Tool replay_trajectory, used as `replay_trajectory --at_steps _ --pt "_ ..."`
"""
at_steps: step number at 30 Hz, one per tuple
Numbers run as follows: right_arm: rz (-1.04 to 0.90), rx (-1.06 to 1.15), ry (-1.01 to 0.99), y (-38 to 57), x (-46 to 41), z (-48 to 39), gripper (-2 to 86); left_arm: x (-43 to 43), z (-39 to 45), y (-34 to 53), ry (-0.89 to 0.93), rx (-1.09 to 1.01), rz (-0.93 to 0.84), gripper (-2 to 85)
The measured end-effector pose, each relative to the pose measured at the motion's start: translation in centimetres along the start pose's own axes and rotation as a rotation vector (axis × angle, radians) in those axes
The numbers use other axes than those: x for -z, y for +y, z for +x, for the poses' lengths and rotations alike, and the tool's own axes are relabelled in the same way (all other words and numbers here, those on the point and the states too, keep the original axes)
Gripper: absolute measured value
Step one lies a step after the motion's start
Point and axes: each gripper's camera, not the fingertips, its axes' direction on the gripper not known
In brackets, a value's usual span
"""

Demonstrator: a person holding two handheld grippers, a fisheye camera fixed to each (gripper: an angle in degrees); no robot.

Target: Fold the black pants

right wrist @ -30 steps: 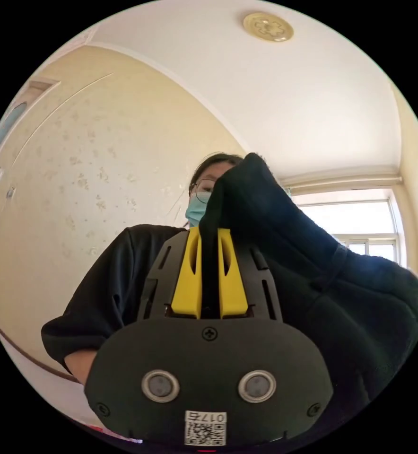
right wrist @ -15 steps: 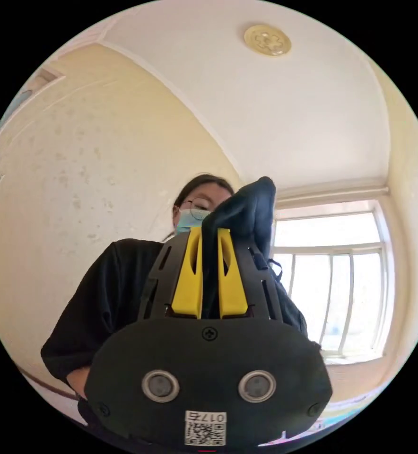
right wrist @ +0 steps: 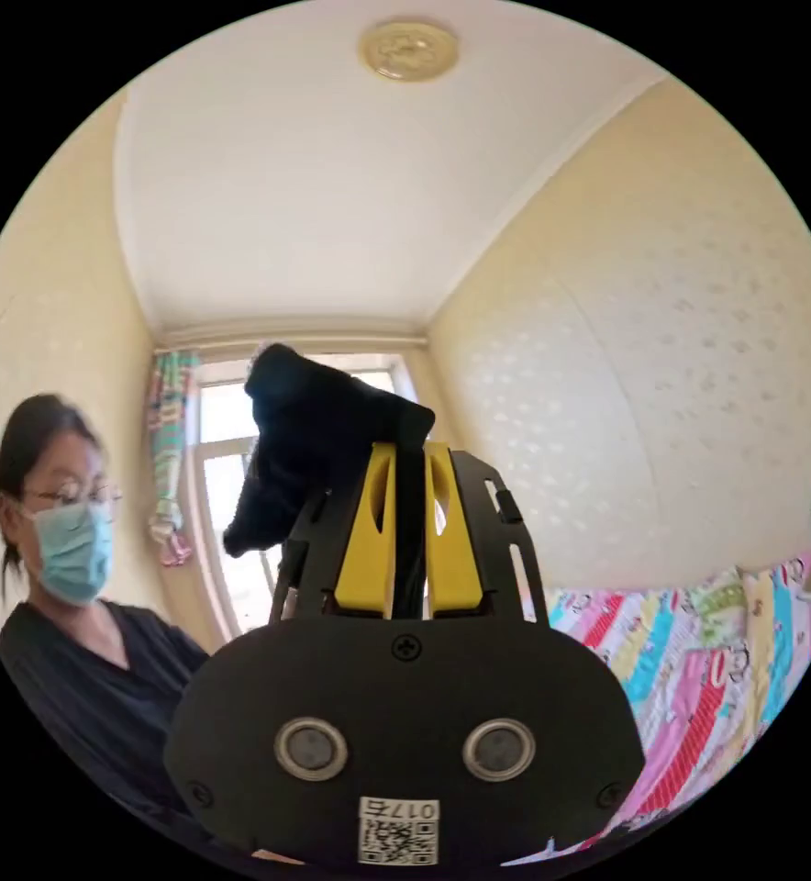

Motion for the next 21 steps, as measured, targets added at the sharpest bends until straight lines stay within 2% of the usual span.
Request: replay_trajectory --at_steps 2,3,5,6,9,11,12,14,15,17,21 --pt "-0.198 -0.148 0.396 -0.8 -8.1 9.7 7.4 -4.2 -8.2 -1.8 -0.124 0.156 -0.112 10.4" --pt "-0.264 -0.175 0.5 -0.2 -9.8 12.1 7.7 -6.4 -14.1 -1.2 -0.235 0.263 -0.2 12.6" --pt "-0.563 -0.331 0.809 6.0 -14.0 20.1 7.6 -7.1 -22.1 2.9 -0.371 0.507 -0.35 14.2" --pt "-0.62 -0.35 0.82 8.1 -14.4 21.4 7.5 -5.8 -25.7 7.1 -0.386 0.646 -0.383 14.4" --pt "-0.81 -0.313 0.777 20.5 -14.2 24.6 7.3 -0.8 -30.0 19.0 -0.338 0.809 -0.339 13.3" --pt "-1.003 -0.317 0.776 33.1 -12.0 26.3 6.8 1.2 -31.3 27.4 -0.35 0.936 -0.42 13.4" --pt "-1.065 -0.345 0.779 36.5 -11.2 26.8 6.6 2.0 -31.6 33.1 -0.349 1.016 -0.507 13.5" --pt "-1.302 -0.55 0.778 49.6 -6.8 28.2 5.9 2.7 -30.8 40.8 -0.347 1.132 -0.626 13.7" --pt "-1.342 -0.602 0.765 52.4 -5.6 28.2 5.7 2.9 -29.7 45.1 -0.33 1.197 -0.691 13.8" --pt "-1.419 -0.736 0.729 60.1 -0.9 26.8 4.7 2.3 -27.6 50.0 -0.279 1.245 -0.781 13.8" --pt "-1.439 -0.844 0.702 64.5 4.5 24.9 3.6 -3.3 -22.9 55.2 -0.157 1.167 -1.041 14.0"
